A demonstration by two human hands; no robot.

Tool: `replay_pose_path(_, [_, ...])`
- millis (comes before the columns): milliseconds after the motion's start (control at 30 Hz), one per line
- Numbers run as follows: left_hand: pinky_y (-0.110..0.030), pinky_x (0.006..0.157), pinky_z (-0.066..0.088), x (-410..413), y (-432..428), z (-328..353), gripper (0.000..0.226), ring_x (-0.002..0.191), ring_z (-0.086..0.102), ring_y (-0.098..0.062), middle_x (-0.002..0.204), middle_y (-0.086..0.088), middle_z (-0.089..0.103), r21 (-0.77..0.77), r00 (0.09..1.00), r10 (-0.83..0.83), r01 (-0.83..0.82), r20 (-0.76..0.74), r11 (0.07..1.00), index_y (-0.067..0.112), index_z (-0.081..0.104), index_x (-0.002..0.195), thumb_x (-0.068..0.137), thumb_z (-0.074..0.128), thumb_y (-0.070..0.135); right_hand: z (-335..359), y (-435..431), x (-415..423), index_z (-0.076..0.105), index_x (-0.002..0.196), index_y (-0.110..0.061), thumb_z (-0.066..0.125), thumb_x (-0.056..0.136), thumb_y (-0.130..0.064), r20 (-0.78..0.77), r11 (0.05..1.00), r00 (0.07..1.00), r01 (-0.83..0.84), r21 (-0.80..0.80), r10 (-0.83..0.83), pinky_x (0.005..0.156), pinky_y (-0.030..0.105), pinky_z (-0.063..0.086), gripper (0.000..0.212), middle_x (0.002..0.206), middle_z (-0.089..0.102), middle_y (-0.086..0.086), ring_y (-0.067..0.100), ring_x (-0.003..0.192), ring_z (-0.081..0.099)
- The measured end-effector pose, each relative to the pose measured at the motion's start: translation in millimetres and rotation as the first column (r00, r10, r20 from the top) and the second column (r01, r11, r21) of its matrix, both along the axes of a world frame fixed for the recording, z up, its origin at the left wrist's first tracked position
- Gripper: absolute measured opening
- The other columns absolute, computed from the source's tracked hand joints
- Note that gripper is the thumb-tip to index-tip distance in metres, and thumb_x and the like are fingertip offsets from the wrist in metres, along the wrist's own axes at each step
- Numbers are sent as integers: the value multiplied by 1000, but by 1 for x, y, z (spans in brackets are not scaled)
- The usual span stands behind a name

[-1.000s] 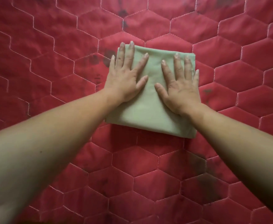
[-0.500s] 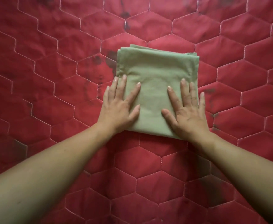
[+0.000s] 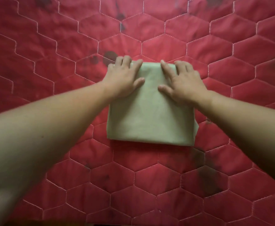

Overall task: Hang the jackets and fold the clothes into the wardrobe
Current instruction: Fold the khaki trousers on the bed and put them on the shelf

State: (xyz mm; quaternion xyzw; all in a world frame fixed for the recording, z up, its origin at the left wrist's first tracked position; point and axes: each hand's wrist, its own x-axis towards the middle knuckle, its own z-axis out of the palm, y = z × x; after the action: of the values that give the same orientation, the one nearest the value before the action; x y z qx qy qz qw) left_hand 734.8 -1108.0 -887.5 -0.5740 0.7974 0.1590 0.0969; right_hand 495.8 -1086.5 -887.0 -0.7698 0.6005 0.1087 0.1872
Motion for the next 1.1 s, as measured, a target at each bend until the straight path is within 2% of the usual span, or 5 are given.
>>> replay_pose_path(367, [-36,80,46,24,117,17,51,93,46,-22,95,0,46,471,997,-80,72,-4,879,25,46,81,70,77,63,24,95,26,53,119,-16,72,72,-72,-59,922,974,-187,338,219,89,42,44,75,121,58,9,33,115,53])
replay_pose_path(567, [-31,60,40,29,114,48,23,79,55,-23,78,0,54,634,992,47,39,-119,772,20,50,78,83,72,25,59,79,35,61,86,-18,72,80,-25,28,787,981,-172,592,193,65,31,49,14,95,71,7,28,88,67])
replay_pose_path(767, [-35,66,38,38,47,153,15,82,55,-26,83,0,55,253,960,93,-24,-265,967,14,51,89,82,64,14,158,12,26,42,84,-22,65,77,-25,73,974,982,-181,138,172,64,35,37,24,90,60,4,31,85,57])
replay_pose_path(933, [-38,62,45,47,70,200,26,78,51,-26,91,4,50,-188,929,-52,-19,-366,982,23,51,93,72,65,30,206,27,18,51,94,-15,65,72,-27,33,860,947,-276,-429,321,53,38,37,29,91,57,9,36,80,57])
replay_pose_path(1100, [-37,63,42,40,160,136,32,82,53,-29,99,0,50,-229,973,-11,-43,-230,972,23,55,94,66,67,12,141,118,20,55,90,-16,51,74,-20,-21,873,952,-290,-392,306,53,43,42,16,87,54,10,35,77,54])
